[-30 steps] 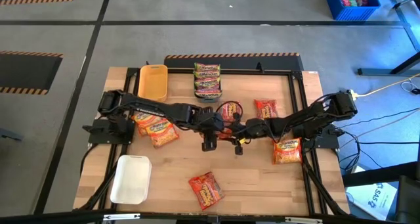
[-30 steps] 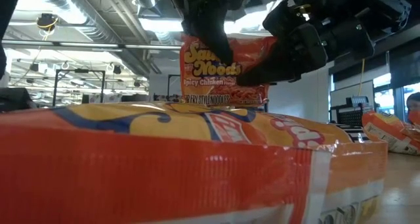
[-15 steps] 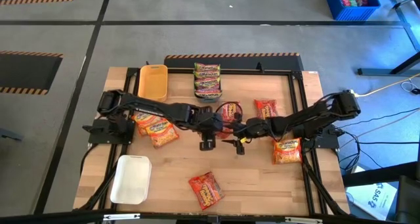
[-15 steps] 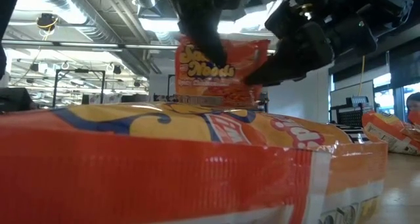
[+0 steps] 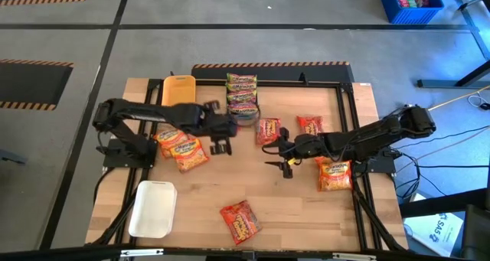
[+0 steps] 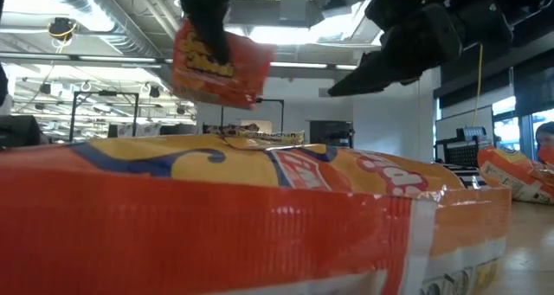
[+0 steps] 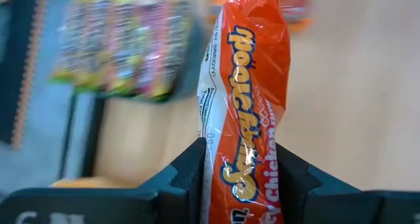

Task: Sort Maruchan noodles
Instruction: Put the orange noodle pack into the yellow bin

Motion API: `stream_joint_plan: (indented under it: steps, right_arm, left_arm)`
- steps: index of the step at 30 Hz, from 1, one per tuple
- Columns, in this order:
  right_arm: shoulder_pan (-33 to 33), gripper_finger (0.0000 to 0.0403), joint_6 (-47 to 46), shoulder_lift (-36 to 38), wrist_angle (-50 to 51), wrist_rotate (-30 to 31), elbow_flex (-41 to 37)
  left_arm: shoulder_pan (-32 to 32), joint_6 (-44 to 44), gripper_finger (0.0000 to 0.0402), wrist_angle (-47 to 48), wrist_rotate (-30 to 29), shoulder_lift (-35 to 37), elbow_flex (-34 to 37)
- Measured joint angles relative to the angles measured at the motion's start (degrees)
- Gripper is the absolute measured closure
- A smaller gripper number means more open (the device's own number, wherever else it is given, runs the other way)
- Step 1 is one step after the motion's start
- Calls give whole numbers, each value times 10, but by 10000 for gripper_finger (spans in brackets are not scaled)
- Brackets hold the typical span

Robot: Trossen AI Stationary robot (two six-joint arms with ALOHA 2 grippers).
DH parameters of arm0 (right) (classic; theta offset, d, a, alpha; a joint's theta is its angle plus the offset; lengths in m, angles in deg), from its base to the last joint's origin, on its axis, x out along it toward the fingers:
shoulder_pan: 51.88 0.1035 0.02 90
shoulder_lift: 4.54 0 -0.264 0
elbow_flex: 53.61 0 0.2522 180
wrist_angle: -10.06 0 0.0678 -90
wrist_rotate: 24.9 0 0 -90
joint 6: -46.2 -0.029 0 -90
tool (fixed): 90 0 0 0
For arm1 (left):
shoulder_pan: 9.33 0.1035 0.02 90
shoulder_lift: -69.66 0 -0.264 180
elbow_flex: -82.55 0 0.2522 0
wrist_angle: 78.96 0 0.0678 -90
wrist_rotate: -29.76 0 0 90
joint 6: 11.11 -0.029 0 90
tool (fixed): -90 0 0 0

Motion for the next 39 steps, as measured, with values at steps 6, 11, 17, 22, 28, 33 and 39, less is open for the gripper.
stream_joint_plan:
  steps: [6, 11, 17, 22, 28, 33, 39]
  right_arm:
    - [0, 139, 3, -17, -5, -10, -2]
    - [0, 139, 15, -37, -15, -14, -2]
    - [-3, 139, 38, -58, -34, 3, -2]
    - [-32, 139, 52, -60, -42, -19, -2]
    - [-120, 139, 63, -60, -43, -120, -2]
    - [-196, 139, 100, -60, -43, -282, -2]
    - [-240, 139, 124, -60, -42, -390, -2]
  left_arm:
    - [71, -3, 288, 66, -13, 44, 0]
    - [155, -49, 288, 111, -28, 67, 0]
    - [282, -149, 288, 112, -27, 67, 0]
    - [385, -176, 288, 82, -38, 53, 0]
    - [487, -259, 288, 83, 26, 16, 0]
    - [521, -330, 288, 83, 44, -39, 0]
    - [542, -376, 288, 73, 80, -99, 1]
